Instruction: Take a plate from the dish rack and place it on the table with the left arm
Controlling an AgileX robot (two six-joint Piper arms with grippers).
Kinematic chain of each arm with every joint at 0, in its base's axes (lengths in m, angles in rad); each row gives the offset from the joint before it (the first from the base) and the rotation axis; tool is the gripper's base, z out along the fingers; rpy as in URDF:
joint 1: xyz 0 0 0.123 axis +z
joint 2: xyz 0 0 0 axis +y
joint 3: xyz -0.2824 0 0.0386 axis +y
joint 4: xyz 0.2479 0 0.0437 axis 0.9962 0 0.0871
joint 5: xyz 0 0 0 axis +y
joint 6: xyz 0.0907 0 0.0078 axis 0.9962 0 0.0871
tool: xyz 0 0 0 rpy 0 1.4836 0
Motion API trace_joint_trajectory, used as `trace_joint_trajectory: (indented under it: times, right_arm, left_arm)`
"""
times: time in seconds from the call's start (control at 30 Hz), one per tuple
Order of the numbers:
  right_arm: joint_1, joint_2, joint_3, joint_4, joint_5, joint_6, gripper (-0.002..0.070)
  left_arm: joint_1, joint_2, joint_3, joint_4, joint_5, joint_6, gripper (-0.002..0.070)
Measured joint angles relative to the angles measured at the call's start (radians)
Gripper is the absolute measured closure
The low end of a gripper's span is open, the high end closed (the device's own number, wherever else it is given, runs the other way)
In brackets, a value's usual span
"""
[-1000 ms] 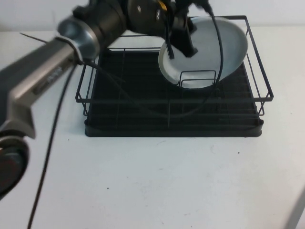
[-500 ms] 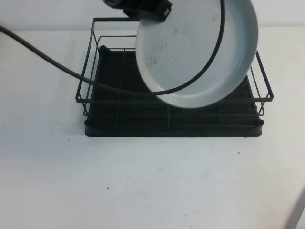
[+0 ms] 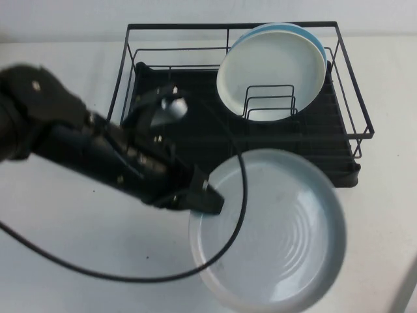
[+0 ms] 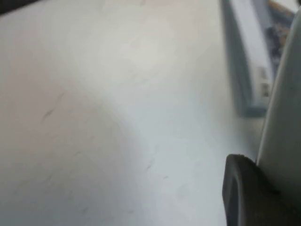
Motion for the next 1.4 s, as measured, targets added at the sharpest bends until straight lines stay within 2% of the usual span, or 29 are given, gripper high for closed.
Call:
trace_joint_trajectory:
  times: [0.17, 0.47, 0.57, 0.67, 0.73, 0.83, 0.9, 1.0, 1.07, 1.13, 1.2, 1.3, 1.4]
  right_arm:
    - [0.000, 0.000, 0.000, 0.000, 0.000, 0.000, 0.0694]
    - [0.000, 0.000, 0.000, 0.000, 0.000, 0.000, 0.0694]
    - [0.000, 0.000, 0.000, 0.000, 0.000, 0.000, 0.0694]
    - [0.000, 0.000, 0.000, 0.000, 0.000, 0.000, 0.0694]
    - [0.000, 0.000, 0.000, 0.000, 0.000, 0.000, 0.0694]
    - [0.000, 0.000, 0.000, 0.000, 0.000, 0.000, 0.0694]
    - [0.000, 0.000, 0.000, 0.000, 0.000, 0.000, 0.0694]
    - [0.000, 0.000, 0.000, 0.000, 0.000, 0.000, 0.0694]
    - [0.000, 0.000, 0.000, 0.000, 0.000, 0.000, 0.0694]
    - [0.000, 0.000, 0.000, 0.000, 0.000, 0.000, 0.0694]
    - [0.000, 0.000, 0.000, 0.000, 0.000, 0.000, 0.0694]
    - [0.000, 0.000, 0.000, 0.000, 0.000, 0.000, 0.0694]
    - [0.000, 0.000, 0.000, 0.000, 0.000, 0.000, 0.0694]
  left_arm:
    - [0.000, 0.011, 0.221, 0.001, -0.260, 0.050, 0.0622]
    - [0.013, 0.097, 0.248, -0.023, -0.461, 0.103, 0.0608]
    - [0.013, 0.133, 0.248, -0.014, -0.506, 0.129, 0.0524]
    - [0.013, 0.161, 0.248, 0.001, -0.574, 0.141, 0.0355]
    - [0.013, 0.166, 0.248, 0.008, -0.622, 0.141, 0.0267]
    - [0.014, 0.156, 0.248, 0.039, -0.670, 0.141, 0.0221]
    - [0.016, 0.129, 0.248, 0.069, -0.681, 0.141, 0.0216]
    - [0.016, 0.040, 0.248, 0.124, -0.676, 0.121, 0.0279]
    - [0.016, -0.049, 0.254, 0.146, -0.676, 0.100, 0.0384]
    - [0.017, -0.148, 0.274, 0.157, -0.676, 0.093, 0.0536]
    - [0.017, -0.236, 0.307, 0.163, -0.676, 0.095, 0.0611]
    - [0.017, -0.367, 0.377, 0.167, -0.676, 0.123, 0.0657]
    - [0.017, -0.492, 0.450, 0.172, -0.634, 0.134, 0.0671]
